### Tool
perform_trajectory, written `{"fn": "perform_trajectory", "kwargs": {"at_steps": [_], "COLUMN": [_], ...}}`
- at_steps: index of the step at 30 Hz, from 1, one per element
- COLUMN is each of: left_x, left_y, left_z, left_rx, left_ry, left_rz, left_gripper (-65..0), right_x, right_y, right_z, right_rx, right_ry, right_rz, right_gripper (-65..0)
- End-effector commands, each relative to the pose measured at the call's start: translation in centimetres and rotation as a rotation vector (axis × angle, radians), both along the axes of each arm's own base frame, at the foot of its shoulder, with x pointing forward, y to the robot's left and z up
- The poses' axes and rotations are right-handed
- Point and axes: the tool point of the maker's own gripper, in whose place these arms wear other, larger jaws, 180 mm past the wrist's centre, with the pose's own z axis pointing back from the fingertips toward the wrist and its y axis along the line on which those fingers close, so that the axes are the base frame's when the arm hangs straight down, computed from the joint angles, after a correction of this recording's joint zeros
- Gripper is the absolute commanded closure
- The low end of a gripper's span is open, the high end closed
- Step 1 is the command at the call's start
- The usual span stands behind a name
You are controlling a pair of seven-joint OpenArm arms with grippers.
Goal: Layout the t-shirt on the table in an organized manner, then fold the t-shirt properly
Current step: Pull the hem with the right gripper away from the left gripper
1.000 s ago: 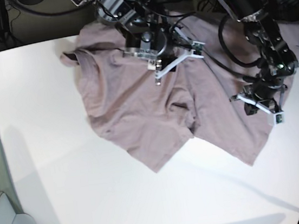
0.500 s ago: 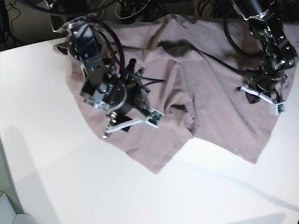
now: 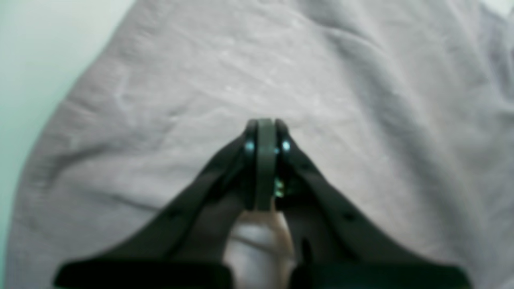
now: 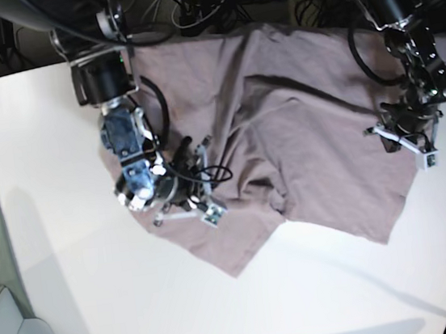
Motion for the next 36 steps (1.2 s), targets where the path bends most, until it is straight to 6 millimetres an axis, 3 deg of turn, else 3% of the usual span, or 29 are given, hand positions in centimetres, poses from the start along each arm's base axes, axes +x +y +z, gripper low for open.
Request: {"fn": "perform_trajectory", "kwargs": {"at_steps": [1, 4, 6, 15, 20, 23, 28, 32, 36], "left_x": [1.7, 2.6, 2.7, 4.8, 5.3, 4.9, 3.9, 2.2, 0.3], "left_y": [0.7, 1.6, 1.9, 3.7, 3.3, 1.6, -1.7, -3.7, -4.0], "left_z": [2.2, 3.4, 3.1, 5.5, 8.9, 9.2, 10.3, 7.9, 3.6], "left_rx": [0.014, 0.035, 0.028, 0.052, 0.106, 0.102, 0.093, 0.048, -0.003], "left_ry": [-0.069, -0.092, -0.082, -0.127, -0.195, -0.178, -0.211, -0.168, -0.075], "left_rz": [0.004, 0.008, 0.014, 0.025, 0.004, -0.018, -0.048, -0.052, -0.046], "left_gripper": [-0.1, -0.1, -0.1, -0.1, -0.1, -0.1, -0.1, -0.1, -0.1], "right_x": [-0.3, 2.8, 5.0, 11.3, 11.6, 11.3, 10.5, 10.3, 8.7], "right_y": [-5.7, -8.7, -10.3, -13.0, -13.1, -13.3, -13.6, -14.3, -15.7], "right_z": [-2.0, -0.9, 0.6, 7.2, 7.6, 7.3, 6.4, 8.3, 12.2], "right_rx": [-0.214, -0.213, -0.215, -0.224, -0.231, -0.235, -0.257, -0.294, -0.388], "right_ry": [0.076, 0.059, 0.025, -0.131, -0.138, -0.13, -0.099, -0.162, -0.256], "right_rz": [-0.052, -0.108, -0.127, -0.181, -0.184, -0.183, -0.187, -0.202, -0.252], "right_gripper": [0.0, 0.0, 0.0, 0.0, 0.0, -0.2, -15.6, -23.9, -24.8]}}
